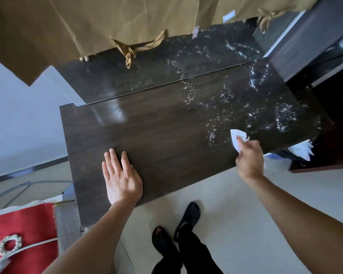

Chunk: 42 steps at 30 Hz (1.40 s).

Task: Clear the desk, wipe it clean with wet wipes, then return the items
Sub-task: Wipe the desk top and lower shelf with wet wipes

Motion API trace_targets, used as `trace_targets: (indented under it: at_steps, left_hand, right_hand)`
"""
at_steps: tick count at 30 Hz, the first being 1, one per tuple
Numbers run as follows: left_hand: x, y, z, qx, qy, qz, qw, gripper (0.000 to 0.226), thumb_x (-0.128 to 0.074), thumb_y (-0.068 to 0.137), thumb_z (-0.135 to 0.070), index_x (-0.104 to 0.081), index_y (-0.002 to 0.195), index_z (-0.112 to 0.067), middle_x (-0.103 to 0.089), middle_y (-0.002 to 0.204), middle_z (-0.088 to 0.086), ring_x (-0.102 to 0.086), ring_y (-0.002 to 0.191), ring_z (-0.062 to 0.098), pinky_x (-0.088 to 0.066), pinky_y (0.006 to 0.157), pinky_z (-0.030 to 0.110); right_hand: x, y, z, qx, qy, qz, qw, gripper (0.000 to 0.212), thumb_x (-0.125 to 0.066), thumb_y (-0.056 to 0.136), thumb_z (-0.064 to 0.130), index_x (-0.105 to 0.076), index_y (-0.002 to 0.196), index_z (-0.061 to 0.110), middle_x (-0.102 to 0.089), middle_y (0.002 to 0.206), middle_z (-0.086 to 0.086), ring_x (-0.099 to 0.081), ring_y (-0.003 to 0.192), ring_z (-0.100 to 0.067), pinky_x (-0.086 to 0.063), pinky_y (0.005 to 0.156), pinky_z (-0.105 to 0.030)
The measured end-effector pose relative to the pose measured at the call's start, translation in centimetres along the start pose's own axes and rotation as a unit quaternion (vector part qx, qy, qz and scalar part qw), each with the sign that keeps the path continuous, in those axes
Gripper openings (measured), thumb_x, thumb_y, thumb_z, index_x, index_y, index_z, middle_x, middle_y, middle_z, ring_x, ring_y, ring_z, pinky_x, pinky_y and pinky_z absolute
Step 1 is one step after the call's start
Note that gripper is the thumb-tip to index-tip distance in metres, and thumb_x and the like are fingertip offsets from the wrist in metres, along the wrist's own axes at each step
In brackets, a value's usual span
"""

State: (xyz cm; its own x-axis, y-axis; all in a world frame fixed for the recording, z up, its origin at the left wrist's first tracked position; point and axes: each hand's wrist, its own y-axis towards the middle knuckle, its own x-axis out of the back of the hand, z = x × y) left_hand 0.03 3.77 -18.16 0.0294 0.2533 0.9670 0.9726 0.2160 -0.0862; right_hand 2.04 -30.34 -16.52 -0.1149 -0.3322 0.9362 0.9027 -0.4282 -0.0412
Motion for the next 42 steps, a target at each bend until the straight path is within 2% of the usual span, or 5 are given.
trace_targets:
  at_steps: [7,14,28,35,42]
  left_hand:
    - [0.3,-0.1,-0.2,0.005,-0.012,0.003,1.000,0.046,-0.046,0.092,-0.009,-0.041,0.137,0.000,-0.024,0.151,0.026,-0.015,0.142,0.040,-0.013,0.116,0.051]
    - [0.5,0.8,-2.8,-0.008,-0.033,-0.006,0.999,0.047,-0.046,0.091,-0.007,-0.041,0.138,-0.005,-0.025,0.152,0.021,-0.015,0.143,0.036,-0.012,0.118,0.044]
    - [-3.1,2.7,-11.0,0.085,-0.026,-0.037,0.995,0.047,-0.033,0.095,-0.021,-0.039,0.139,-0.006,-0.022,0.154,0.019,-0.011,0.144,0.033,-0.006,0.118,0.045]
    - [-2.8,2.8,-11.6,0.099,-0.005,-0.046,0.994,0.051,-0.027,0.092,-0.025,-0.043,0.136,-0.004,-0.026,0.152,0.021,-0.016,0.143,0.035,-0.011,0.116,0.046]
    - [-2.7,3.0,-11.9,0.106,0.012,-0.059,0.993,0.051,-0.026,0.092,-0.026,-0.045,0.134,-0.004,-0.028,0.151,0.020,-0.019,0.142,0.036,-0.016,0.116,0.048]
  right_hand:
    - [-2.5,-8.7,5.7,0.283,0.040,0.124,0.950,0.063,-0.061,0.069,-0.012,-0.059,0.120,0.025,-0.049,0.086,-0.003,-0.050,0.074,-0.024,-0.037,0.062,-0.027]
    - [-1.0,4.6,5.0,0.120,-0.027,0.014,0.992,0.054,-0.055,0.072,-0.013,-0.061,0.121,0.010,-0.050,0.088,-0.021,-0.053,0.078,-0.040,-0.044,0.068,-0.038]
    - [-2.2,11.3,4.7,0.218,0.023,-0.007,0.976,0.057,-0.058,0.062,-0.022,-0.067,0.111,0.006,-0.053,0.080,-0.018,-0.053,0.068,-0.036,-0.043,0.062,-0.038]
    - [-2.0,6.7,3.1,0.445,0.044,0.122,0.886,0.042,-0.045,0.082,0.002,-0.066,0.115,0.019,-0.054,0.088,-0.004,-0.051,0.077,-0.024,-0.046,0.057,-0.033]
    - [-3.3,19.3,11.6,0.244,-0.020,0.039,0.969,0.067,-0.052,0.072,-0.011,-0.045,0.136,0.008,-0.049,0.103,-0.020,-0.049,0.091,-0.037,-0.040,0.080,-0.042]
